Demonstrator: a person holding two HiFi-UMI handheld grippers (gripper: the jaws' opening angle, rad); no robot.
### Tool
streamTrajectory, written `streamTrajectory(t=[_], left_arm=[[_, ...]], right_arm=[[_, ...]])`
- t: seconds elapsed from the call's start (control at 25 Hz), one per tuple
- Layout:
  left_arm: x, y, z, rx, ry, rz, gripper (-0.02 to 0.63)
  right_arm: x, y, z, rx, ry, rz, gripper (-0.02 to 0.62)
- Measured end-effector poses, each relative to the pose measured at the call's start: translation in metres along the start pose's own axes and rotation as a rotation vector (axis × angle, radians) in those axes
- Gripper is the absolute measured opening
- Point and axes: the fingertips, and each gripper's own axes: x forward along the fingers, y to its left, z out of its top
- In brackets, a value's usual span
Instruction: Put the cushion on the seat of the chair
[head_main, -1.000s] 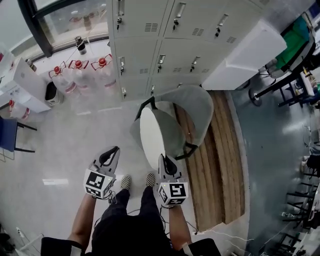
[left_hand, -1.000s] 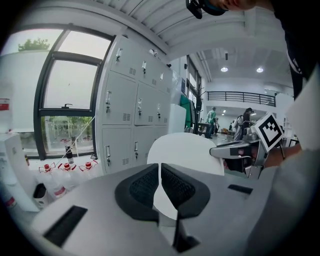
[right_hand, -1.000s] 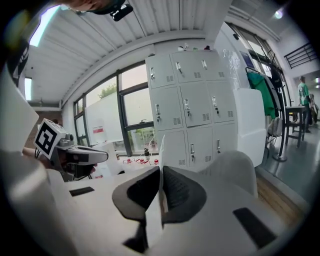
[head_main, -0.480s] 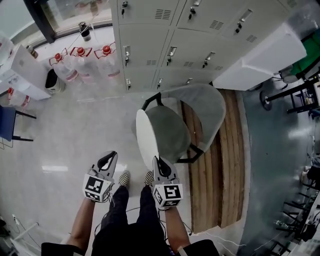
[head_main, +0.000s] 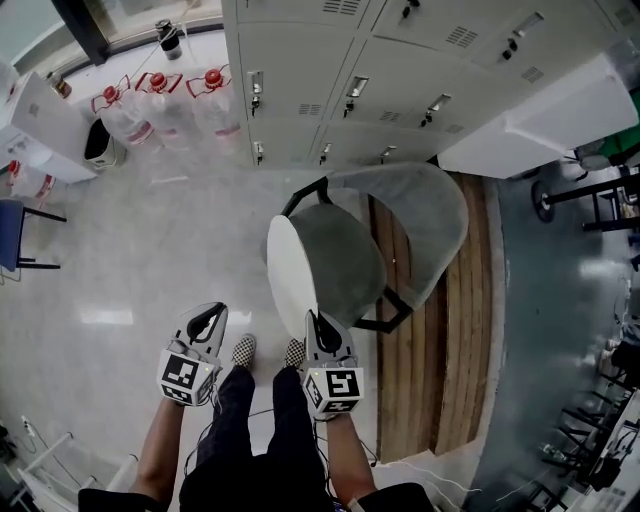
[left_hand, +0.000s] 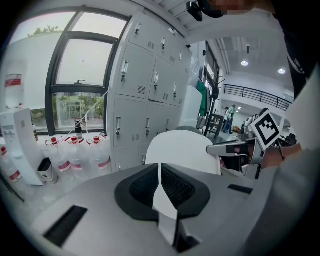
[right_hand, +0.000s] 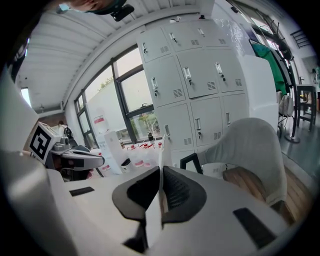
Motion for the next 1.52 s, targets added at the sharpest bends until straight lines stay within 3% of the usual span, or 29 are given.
streamTrajectory(t=[0.52, 0.96, 1.52], left_arm=[[0.081, -0.031, -0.002, -0.005, 0.030, -0.071, 0.028], [0.127, -0.040, -0.017, -0.019, 0.053, -0.090, 0.028], [0.163, -0.023, -0.076, -0.021, 0.089, -0.073, 0.028]], right_arm=[[0.022, -0.117, -0.012, -0.014, 0.010, -0.151, 0.040], [0.049, -0.188, -0.066, 0.001, 0.075, -0.251, 0.040], [0.098, -0.260, -0.127, 0.030, 0.116, -0.326, 0.040]])
